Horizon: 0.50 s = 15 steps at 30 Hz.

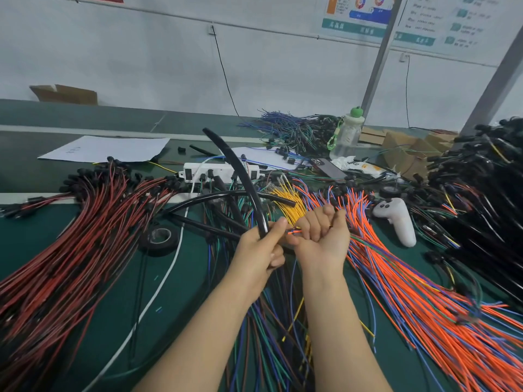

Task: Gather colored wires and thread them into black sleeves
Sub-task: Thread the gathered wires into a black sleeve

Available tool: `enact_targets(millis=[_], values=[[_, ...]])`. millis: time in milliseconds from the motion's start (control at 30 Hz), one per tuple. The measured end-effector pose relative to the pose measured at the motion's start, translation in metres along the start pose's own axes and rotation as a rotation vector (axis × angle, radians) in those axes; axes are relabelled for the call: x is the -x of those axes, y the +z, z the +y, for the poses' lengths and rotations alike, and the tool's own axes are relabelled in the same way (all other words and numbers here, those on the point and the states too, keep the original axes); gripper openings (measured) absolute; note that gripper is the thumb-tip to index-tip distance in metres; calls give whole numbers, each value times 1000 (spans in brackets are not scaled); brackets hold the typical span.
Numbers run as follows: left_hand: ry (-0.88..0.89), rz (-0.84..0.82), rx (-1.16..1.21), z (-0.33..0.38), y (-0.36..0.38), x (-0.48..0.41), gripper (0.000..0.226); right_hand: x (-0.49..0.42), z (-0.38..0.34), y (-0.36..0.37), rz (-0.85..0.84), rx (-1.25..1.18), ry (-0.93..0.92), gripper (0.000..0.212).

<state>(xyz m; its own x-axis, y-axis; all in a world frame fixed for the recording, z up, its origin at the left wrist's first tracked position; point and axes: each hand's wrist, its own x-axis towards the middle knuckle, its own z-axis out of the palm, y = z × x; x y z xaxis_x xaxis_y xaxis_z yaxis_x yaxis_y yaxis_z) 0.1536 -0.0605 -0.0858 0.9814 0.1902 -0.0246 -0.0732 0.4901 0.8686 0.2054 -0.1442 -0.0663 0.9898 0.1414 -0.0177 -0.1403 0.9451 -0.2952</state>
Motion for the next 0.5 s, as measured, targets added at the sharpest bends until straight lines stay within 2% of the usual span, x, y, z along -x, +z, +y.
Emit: enact_targets(millis=[67,200,500], values=[[-62,-76,110,0,-2,0,12,1,-2,-1,7,-98,26,47],[-82,-156,177,0,-2,1,16,3,-1,0,11,-194,60,47],[27,-97,67,-2,-1,0,13,2,1,1,-22,-203,116,51]])
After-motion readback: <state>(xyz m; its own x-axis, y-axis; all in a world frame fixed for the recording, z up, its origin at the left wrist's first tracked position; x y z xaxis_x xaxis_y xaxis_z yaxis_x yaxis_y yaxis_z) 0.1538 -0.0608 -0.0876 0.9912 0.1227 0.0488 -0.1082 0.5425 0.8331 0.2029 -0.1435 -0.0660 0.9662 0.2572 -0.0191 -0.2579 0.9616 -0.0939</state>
